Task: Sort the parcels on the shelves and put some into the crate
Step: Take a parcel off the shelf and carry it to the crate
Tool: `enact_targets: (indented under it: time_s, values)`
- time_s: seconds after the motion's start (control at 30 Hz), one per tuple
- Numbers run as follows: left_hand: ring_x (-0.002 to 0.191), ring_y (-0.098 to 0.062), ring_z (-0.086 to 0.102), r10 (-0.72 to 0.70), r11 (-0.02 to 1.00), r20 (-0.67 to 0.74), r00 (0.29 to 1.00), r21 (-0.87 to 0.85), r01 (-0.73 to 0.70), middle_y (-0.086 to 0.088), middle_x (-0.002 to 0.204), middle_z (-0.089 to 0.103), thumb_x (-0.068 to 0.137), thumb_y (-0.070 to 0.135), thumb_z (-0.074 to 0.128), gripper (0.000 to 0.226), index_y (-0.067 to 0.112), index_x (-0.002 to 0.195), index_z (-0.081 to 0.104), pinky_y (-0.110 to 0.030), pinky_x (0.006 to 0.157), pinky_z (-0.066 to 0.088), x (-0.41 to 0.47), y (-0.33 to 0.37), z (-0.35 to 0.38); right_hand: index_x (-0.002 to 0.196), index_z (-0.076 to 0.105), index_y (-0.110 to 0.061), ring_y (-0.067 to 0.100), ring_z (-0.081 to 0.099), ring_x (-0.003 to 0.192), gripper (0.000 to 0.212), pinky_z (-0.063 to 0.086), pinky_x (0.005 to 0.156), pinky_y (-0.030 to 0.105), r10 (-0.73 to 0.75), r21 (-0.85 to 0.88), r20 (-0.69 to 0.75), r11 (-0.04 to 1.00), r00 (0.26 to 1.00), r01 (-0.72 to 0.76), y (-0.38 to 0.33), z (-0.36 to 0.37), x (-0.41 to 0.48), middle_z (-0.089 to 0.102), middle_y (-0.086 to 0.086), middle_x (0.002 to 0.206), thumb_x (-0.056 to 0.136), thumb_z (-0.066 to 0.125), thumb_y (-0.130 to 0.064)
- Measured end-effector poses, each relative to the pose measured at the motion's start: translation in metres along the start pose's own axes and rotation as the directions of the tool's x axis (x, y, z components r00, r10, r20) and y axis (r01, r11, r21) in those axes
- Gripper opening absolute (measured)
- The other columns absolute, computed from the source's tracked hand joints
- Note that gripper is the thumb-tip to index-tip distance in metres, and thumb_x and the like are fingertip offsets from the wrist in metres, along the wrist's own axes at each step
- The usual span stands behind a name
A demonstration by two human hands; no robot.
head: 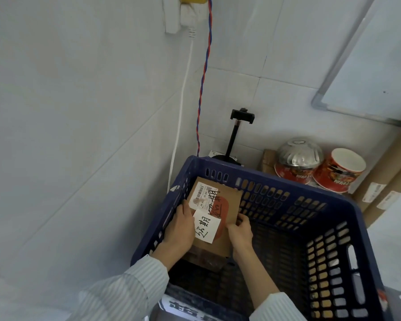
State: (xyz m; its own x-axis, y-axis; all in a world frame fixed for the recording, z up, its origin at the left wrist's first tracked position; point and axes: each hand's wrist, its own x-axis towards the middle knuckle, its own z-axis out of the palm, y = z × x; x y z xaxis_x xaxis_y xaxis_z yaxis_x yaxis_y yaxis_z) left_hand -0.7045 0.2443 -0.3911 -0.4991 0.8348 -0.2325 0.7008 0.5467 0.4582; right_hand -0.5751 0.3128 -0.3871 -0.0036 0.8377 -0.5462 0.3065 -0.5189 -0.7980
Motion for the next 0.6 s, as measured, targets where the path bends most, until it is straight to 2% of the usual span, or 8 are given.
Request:
enact_targets:
  time_s: [0.1, 0.17, 0.3, 0.37, 0.43, 0.47, 0.53, 0.6]
  values:
    - [0.116, -0.017, 0.052, 0.039, 0.998, -0.004, 0.999, -0.044, -0.039, -0.007, 0.147, 0.030, 0.099, 0.010, 0.041, 0.062, 0.016, 0.152, 0.010, -0.024, 0.084, 0.051, -0.002, -0.001, 0.003, 0.136, 0.045, -0.015, 0.020, 0.053, 0.101, 0.045, 0.051, 0.087, 0.037, 0.036, -0.006, 0.014, 0.999, 0.999, -0.036, 0.003, -0.003, 0.003, 0.058, 0.011, 0.127, 0.092, 0.052, -0.007]
    - [0.114, -0.014, 0.052, 0.079, 0.990, -0.004, 0.997, -0.116, -0.079, -0.003, 0.147, 0.028, 0.095, 0.001, 0.042, 0.064, 0.022, 0.150, 0.017, -0.018, 0.076, 0.048, -0.003, -0.001, 0.002, 0.134, 0.046, -0.014, 0.022, 0.056, 0.101, 0.043, 0.053, 0.082, 0.038, 0.072, -0.001, 0.044, 0.997, 0.996, -0.072, 0.004, -0.004, 0.003, 0.059, 0.009, 0.122, 0.092, 0.049, -0.005]
    - [0.117, -0.017, 0.052, 0.096, 0.948, 0.027, 0.995, -0.306, -0.083, -0.004, 0.148, 0.030, 0.090, -0.011, 0.041, 0.067, 0.027, 0.146, 0.033, -0.023, 0.084, 0.053, -0.004, -0.003, -0.002, 0.137, 0.043, -0.011, 0.026, 0.061, 0.094, 0.047, 0.056, 0.079, 0.040, 0.122, 0.068, 0.120, 0.989, 0.985, -0.131, -0.007, -0.012, -0.006, 0.061, 0.013, 0.113, 0.091, 0.048, -0.003]
    - [0.120, -0.020, 0.050, 0.090, 0.916, 0.028, 0.996, -0.394, -0.071, -0.007, 0.147, 0.033, 0.089, -0.013, 0.040, 0.064, 0.021, 0.143, 0.039, -0.024, 0.090, 0.051, -0.008, 0.002, -0.007, 0.138, 0.041, -0.011, 0.020, 0.057, 0.091, 0.047, 0.049, 0.075, 0.032, 0.092, 0.103, 0.123, 0.989, 0.988, -0.105, -0.018, -0.022, -0.019, 0.059, 0.012, 0.117, 0.093, 0.050, -0.004]
    - [0.121, -0.023, 0.052, 0.065, 0.881, 0.021, 0.998, -0.470, -0.048, -0.010, 0.146, 0.038, 0.091, -0.009, 0.041, 0.058, 0.017, 0.142, 0.041, -0.032, 0.094, 0.051, -0.013, 0.013, -0.014, 0.136, 0.045, -0.012, 0.019, 0.052, 0.103, 0.043, 0.042, 0.085, 0.032, 0.039, 0.158, 0.073, 0.986, 0.997, -0.051, -0.025, -0.035, -0.031, 0.054, 0.007, 0.123, 0.094, 0.052, -0.007]
    - [0.119, -0.023, 0.054, 0.062, 0.863, 0.024, 0.998, -0.503, -0.042, -0.008, 0.146, 0.040, 0.093, -0.005, 0.042, 0.054, 0.018, 0.142, 0.041, -0.035, 0.091, 0.054, -0.016, 0.020, -0.019, 0.132, 0.049, -0.015, 0.021, 0.051, 0.112, 0.039, 0.041, 0.091, 0.033, 0.003, 0.186, 0.033, 0.983, 0.999, -0.009, -0.028, -0.042, -0.038, 0.053, 0.003, 0.123, 0.094, 0.053, -0.008]
    - [0.114, -0.018, 0.057, 0.076, 0.820, 0.021, 0.997, -0.569, -0.050, -0.002, 0.143, 0.044, 0.097, 0.000, 0.041, 0.048, 0.020, 0.140, 0.044, -0.020, 0.072, 0.052, -0.025, 0.038, -0.031, 0.117, 0.057, -0.021, 0.021, 0.053, 0.116, 0.025, 0.043, 0.098, 0.035, -0.063, 0.245, -0.034, 0.967, 0.997, 0.070, -0.031, -0.057, -0.055, 0.058, 0.002, 0.122, 0.094, 0.054, -0.011]
    - [0.107, -0.009, 0.054, 0.137, 0.753, 0.000, 0.991, -0.649, -0.104, 0.001, 0.137, 0.051, 0.098, 0.004, 0.040, 0.042, 0.022, 0.135, 0.050, -0.011, 0.066, 0.042, -0.039, 0.060, -0.045, 0.109, 0.061, -0.024, 0.017, 0.057, 0.107, 0.019, 0.046, 0.094, 0.034, -0.118, 0.300, -0.089, 0.944, 0.989, 0.139, -0.032, -0.073, -0.075, 0.061, 0.003, 0.115, 0.094, 0.054, -0.013]
